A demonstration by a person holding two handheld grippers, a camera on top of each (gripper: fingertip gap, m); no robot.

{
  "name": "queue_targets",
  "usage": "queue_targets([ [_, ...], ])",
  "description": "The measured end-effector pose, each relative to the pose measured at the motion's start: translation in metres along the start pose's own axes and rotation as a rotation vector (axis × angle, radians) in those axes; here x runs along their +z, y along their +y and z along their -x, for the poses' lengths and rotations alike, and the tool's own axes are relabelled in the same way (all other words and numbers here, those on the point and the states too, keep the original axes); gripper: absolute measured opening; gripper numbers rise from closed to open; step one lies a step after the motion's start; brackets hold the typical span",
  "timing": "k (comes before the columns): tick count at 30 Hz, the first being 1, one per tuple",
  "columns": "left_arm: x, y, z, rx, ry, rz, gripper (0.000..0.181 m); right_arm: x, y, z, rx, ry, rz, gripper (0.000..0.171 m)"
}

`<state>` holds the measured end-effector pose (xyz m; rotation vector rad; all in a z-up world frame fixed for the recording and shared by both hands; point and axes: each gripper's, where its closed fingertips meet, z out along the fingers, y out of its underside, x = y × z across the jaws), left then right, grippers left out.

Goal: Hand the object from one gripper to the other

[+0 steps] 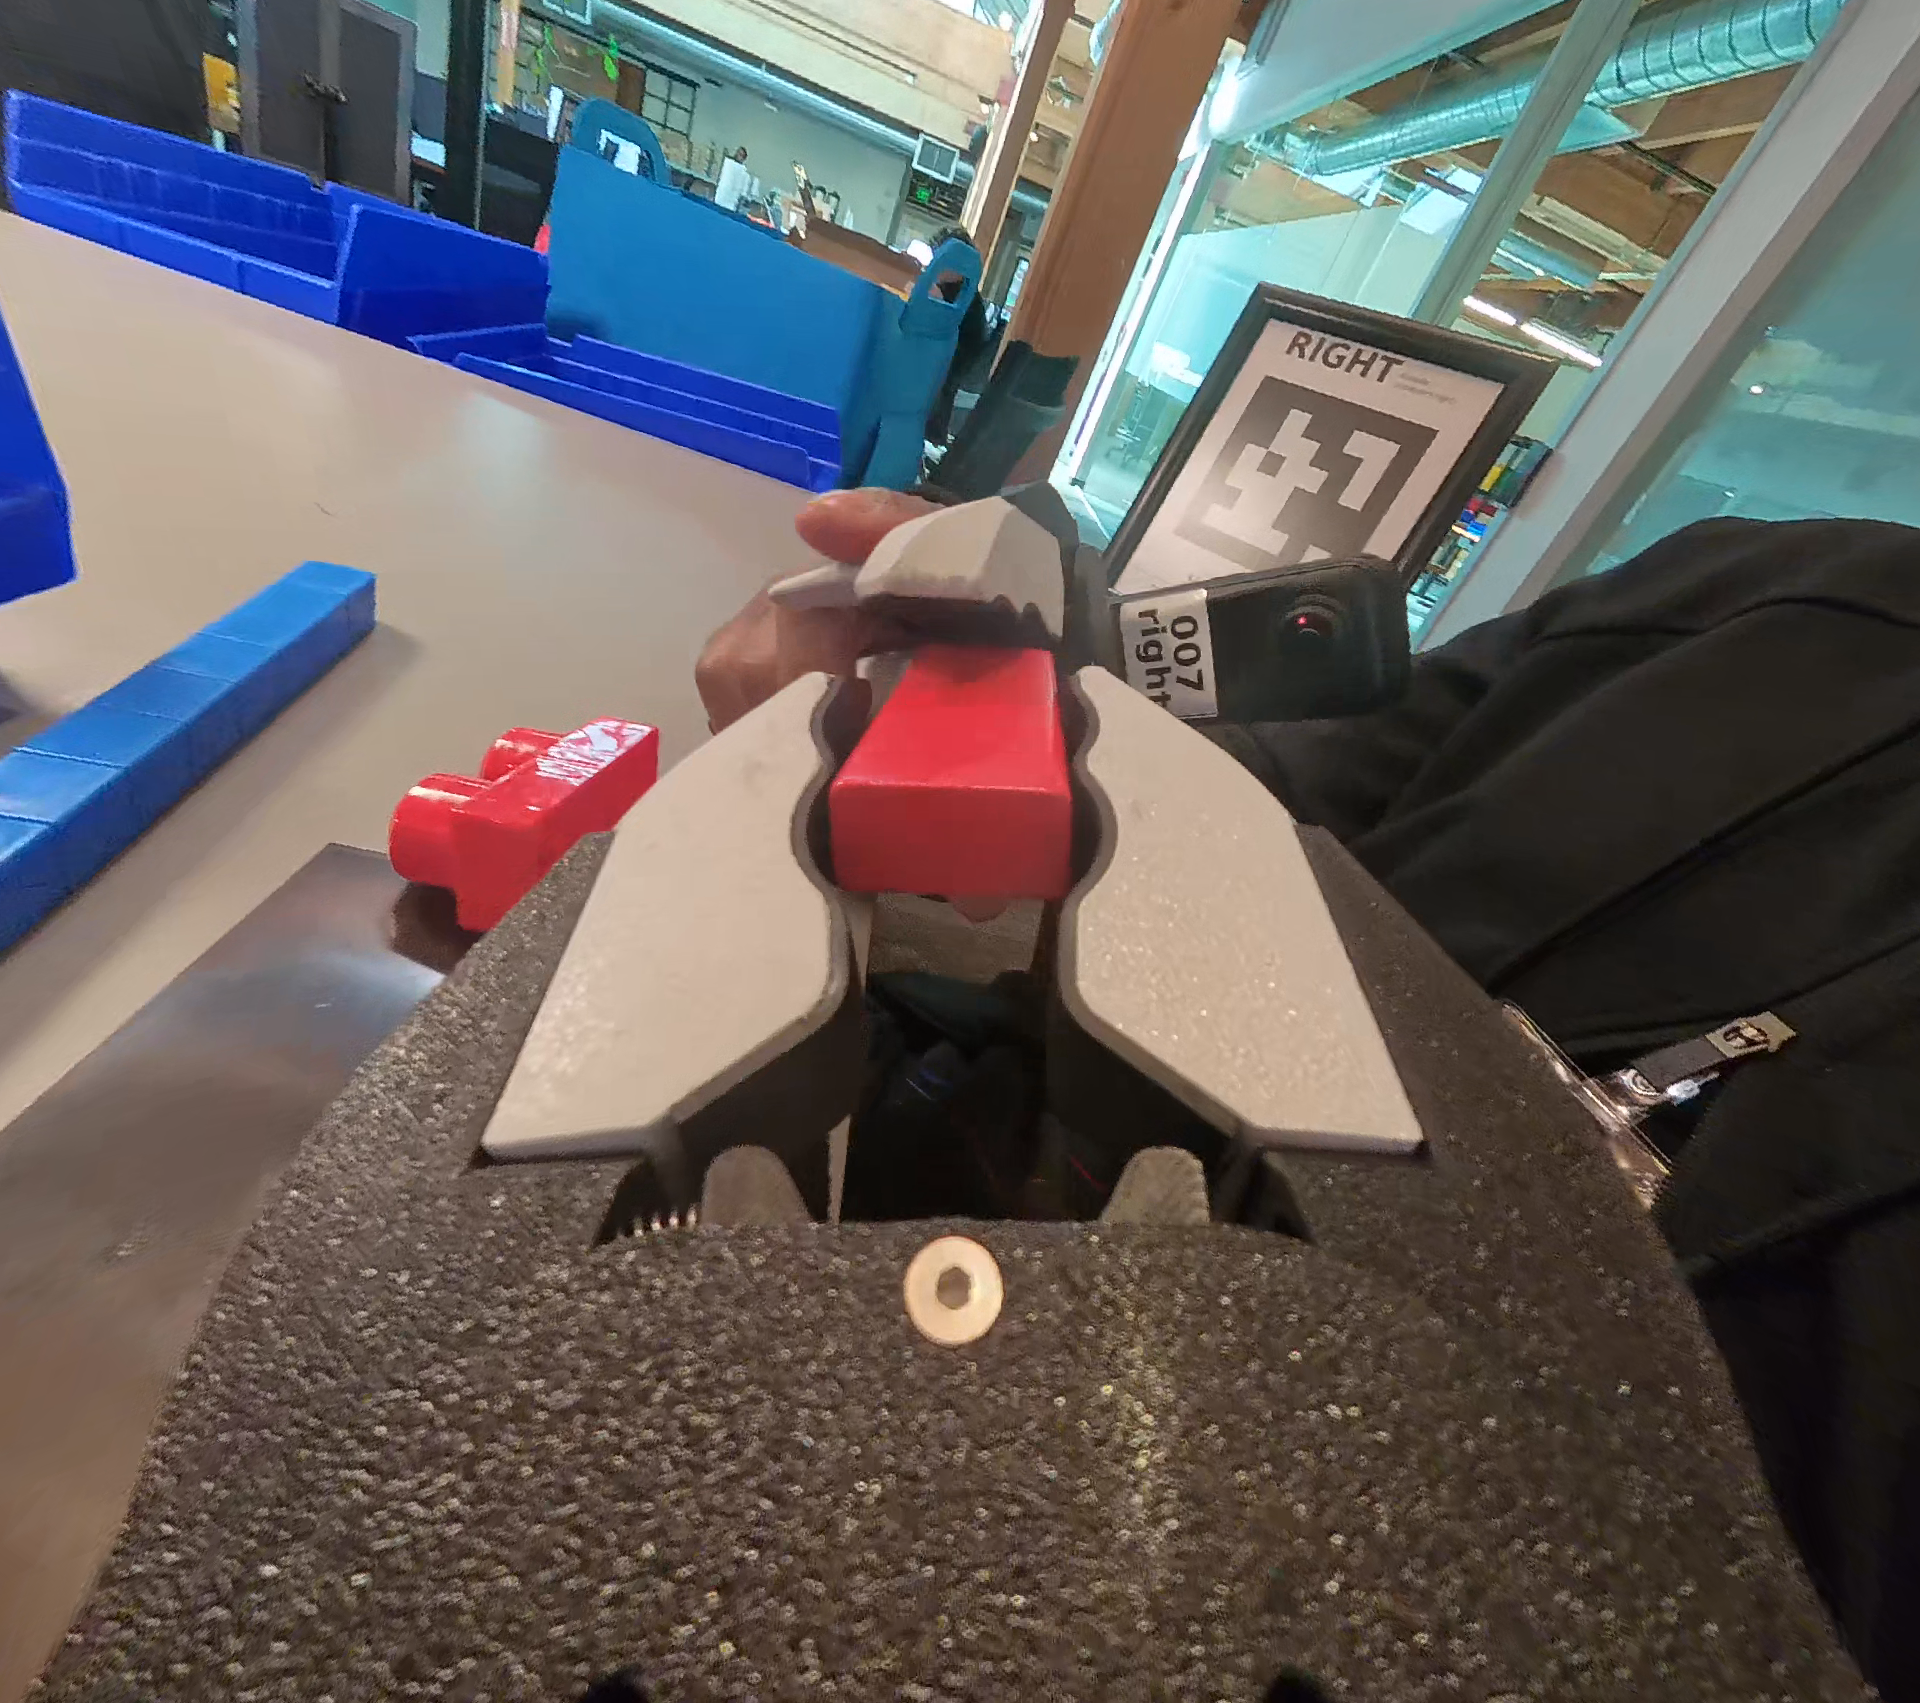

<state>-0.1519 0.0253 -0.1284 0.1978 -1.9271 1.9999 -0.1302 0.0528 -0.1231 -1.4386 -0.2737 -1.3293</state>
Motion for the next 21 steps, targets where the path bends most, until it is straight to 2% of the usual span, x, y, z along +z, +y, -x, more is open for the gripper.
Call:
queue_targets([
  [7, 0.0, 0.007, -0.001, -0.091, 0.032, 0.048, 0.039, 0.0, -0.002, 0.009, -0.032, -0.037, -0.008, 0.025],
  [21, 0.003, 0.013, 0.0, -0.118, 0.032, 0.088, 0.039, 0.001, -0.002, 0.017, -0.021, -0.083, -0.01, 0.024],
])
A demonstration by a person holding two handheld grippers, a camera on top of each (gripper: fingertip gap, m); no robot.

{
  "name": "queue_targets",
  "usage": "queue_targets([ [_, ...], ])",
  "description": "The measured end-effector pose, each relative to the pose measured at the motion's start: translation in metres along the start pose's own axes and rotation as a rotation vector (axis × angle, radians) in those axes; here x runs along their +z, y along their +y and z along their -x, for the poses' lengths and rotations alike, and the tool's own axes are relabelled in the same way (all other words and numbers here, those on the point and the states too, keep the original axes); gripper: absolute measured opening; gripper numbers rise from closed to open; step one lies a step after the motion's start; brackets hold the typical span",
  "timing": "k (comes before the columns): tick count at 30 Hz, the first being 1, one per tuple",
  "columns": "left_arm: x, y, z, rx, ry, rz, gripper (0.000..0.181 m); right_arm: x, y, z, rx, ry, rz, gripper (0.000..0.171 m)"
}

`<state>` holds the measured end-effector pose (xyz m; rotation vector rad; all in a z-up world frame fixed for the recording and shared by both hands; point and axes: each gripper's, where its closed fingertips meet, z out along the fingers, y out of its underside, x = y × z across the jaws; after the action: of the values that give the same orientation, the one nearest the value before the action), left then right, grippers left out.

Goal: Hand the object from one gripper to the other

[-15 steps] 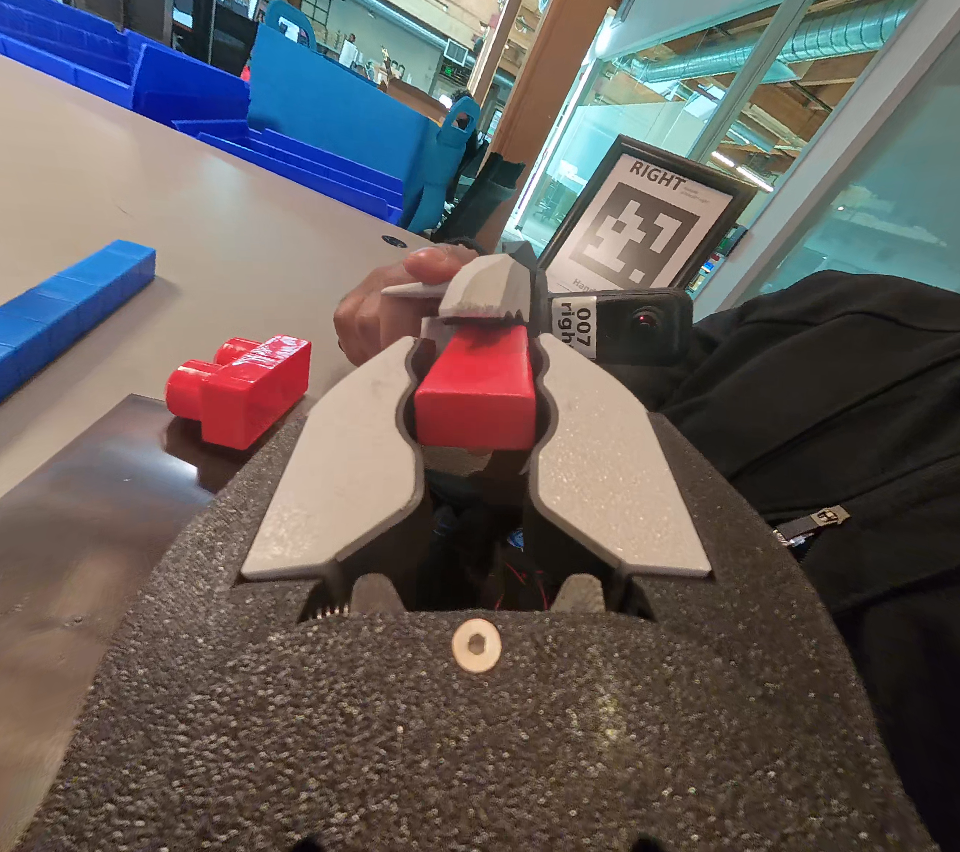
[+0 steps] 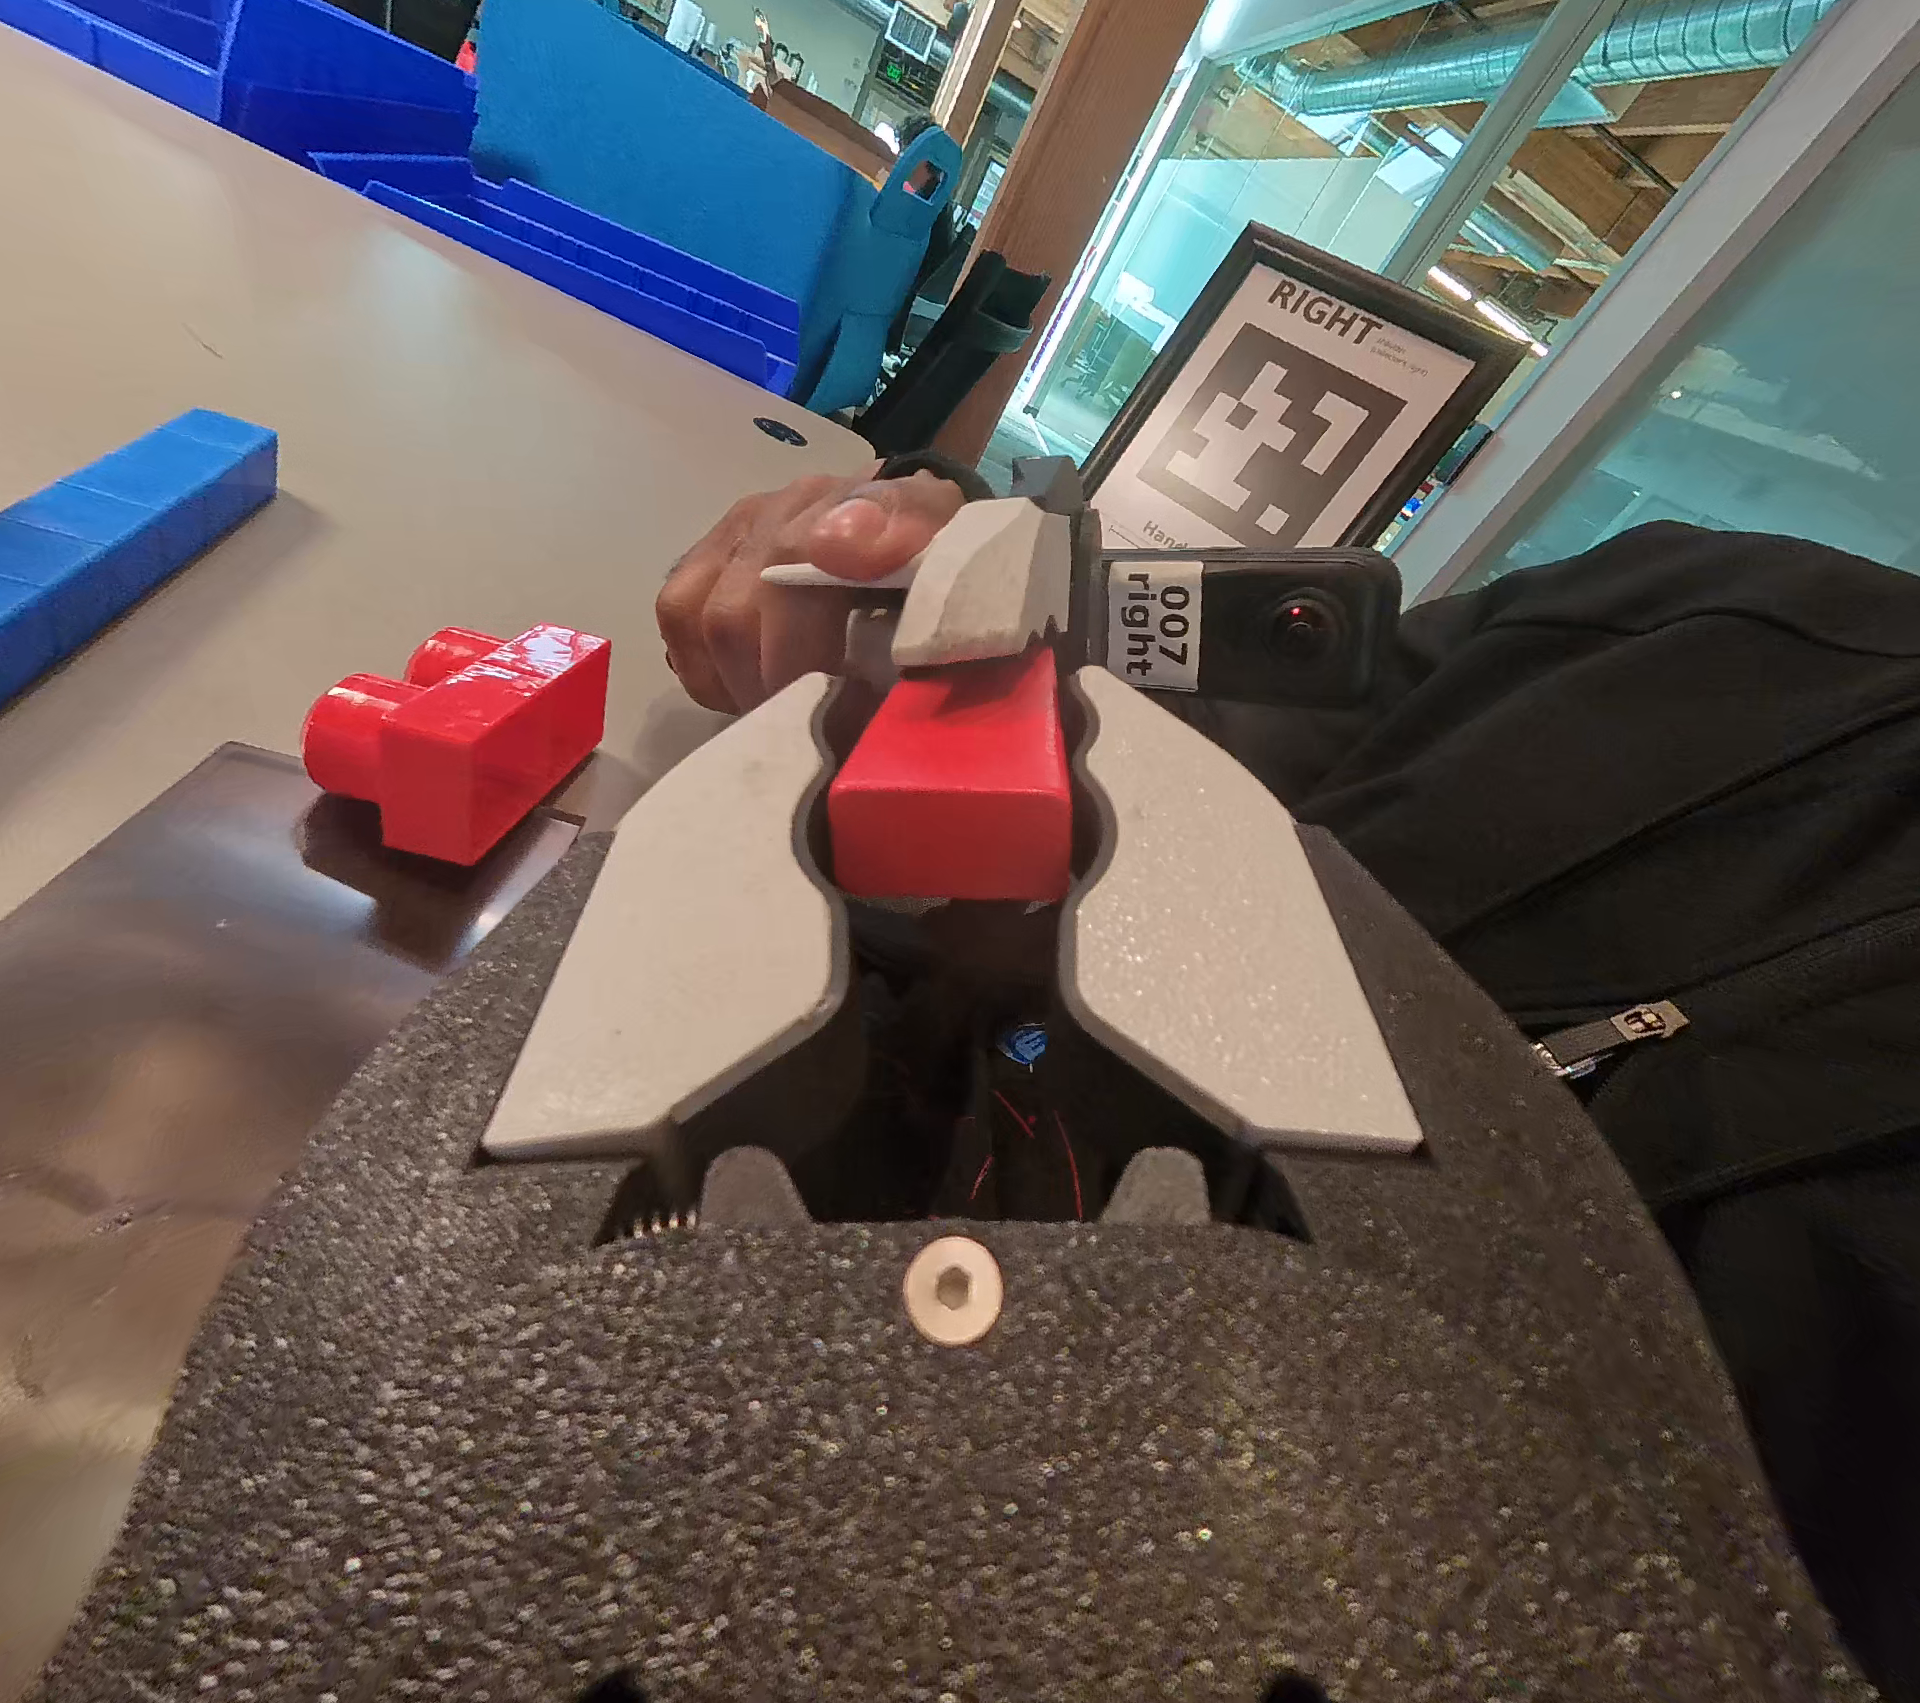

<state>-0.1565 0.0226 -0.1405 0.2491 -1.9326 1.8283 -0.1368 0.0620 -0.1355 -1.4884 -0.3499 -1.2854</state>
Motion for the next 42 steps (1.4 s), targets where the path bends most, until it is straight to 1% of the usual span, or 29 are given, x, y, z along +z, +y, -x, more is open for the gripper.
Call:
queue_targets([
  [4, -0.001, -0.003, 0.003, 0.019, -0.028, -0.028, 0.041, 0.001, 0.002, -0.001, 0.011, -0.002, 0.016, 0.023],
  [6, -0.003, -0.005, 0.003, 0.042, -0.032, -0.051, 0.05, 0.0, 0.002, -0.003, 0.047, -0.009, 0.009, 0.022],
  [10, -0.014, -0.02, 0.009, 0.135, -0.101, -0.158, 0.059, -0.003, 0.0, -0.013, 0.167, -0.014, -0.026, 0.022],
  [14, -0.025, -0.032, -0.006, 0.25, -0.072, -0.255, 0.059, -0.005, -0.004, -0.014, 0.296, -0.069, -0.066, 0.023],
  [16, -0.026, -0.036, -0.009, 0.346, -0.109, -0.269, 0.058, -0.006, -0.005, -0.011, 0.343, -0.112, -0.077, 0.023],
  [19, -0.026, -0.038, -0.019, 0.589, -0.167, -0.274, 0.055, -0.007, -0.008, -0.005, 0.388, -0.175, -0.089, 0.023],
  [21, -0.024, -0.03, -0.014, 0.793, -0.263, -0.215, 0.052, -0.007, -0.009, -0.006, 0.405, -0.181, -0.097, 0.023],
  [23, -0.021, -0.018, -0.006, 0.901, -0.32, -0.109, 0.052, -0.008, -0.01, -0.007, 0.427, -0.187, -0.108, 0.023],
  [24, -0.02, -0.015, -0.005, 0.924, -0.327, -0.088, 0.051, -0.009, -0.011, -0.008, 0.435, -0.19, -0.113, 0.023],
  [27, -0.022, -0.02, -0.013, 0.939, -0.3, -0.146, 0.042, -0.009, -0.011, -0.007, 0.437, -0.202, -0.114, 0.022],
  [29, -0.024, -0.021, -0.014, 0.945, -0.294, -0.16, 0.039, -0.009, -0.012, -0.005, 0.433, -0.218, -0.115, 0.022],
  [35, -0.019, -0.011, -0.014, 0.966, -0.274, -0.106, 0.037, -0.011, -0.015, 0.0, 0.426, -0.254, -0.124, 0.022],
  [42, -0.009, -0.001, -0.024, 0.994, -0.207, -0.069, 0.033, -0.013, -0.018, 0.008, 0.403, -0.307, -0.129, 0.022],
])
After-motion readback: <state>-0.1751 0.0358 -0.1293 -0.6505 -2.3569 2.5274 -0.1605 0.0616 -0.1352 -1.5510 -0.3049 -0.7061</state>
